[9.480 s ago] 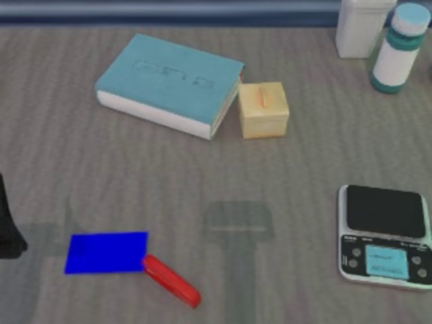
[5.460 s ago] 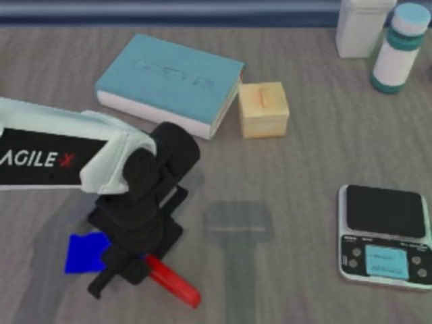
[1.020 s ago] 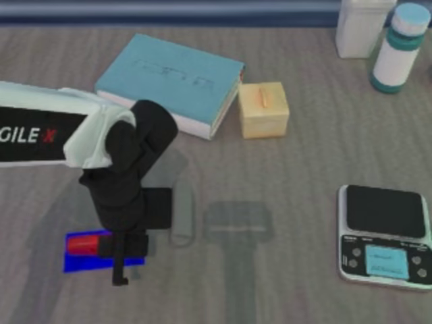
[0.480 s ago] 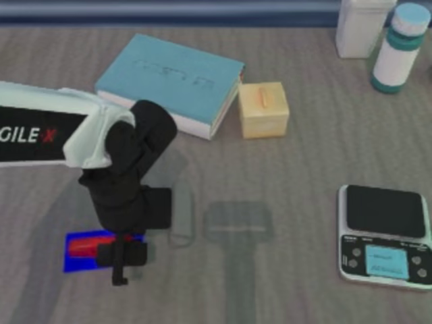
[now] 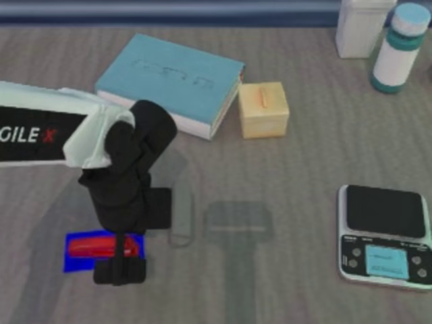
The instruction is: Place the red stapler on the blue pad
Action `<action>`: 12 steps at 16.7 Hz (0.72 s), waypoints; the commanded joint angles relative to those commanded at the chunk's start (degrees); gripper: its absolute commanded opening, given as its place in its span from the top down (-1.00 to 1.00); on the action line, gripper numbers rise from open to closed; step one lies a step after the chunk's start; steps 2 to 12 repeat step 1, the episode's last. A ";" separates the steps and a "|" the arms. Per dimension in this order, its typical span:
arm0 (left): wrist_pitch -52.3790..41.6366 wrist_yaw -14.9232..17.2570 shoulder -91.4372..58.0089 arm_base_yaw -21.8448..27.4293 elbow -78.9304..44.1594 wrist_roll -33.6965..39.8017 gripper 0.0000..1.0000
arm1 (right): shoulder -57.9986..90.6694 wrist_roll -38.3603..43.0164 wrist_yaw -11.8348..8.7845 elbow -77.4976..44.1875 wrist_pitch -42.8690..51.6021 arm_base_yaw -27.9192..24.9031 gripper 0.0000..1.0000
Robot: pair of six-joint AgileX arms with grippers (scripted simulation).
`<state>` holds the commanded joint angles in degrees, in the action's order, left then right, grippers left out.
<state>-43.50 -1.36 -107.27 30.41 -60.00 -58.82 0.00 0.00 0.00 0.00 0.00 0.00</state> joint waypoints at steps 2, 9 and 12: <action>0.00 0.00 0.00 0.00 0.00 0.00 -1.00 | 0.00 0.00 0.00 0.00 0.00 0.00 -1.00; 0.00 0.00 0.00 0.00 0.00 0.00 -1.00 | 0.00 0.00 0.00 0.00 0.00 0.00 -1.00; 0.00 0.00 0.00 0.00 0.00 0.00 -1.00 | 0.00 0.00 0.00 0.00 0.00 0.00 -1.00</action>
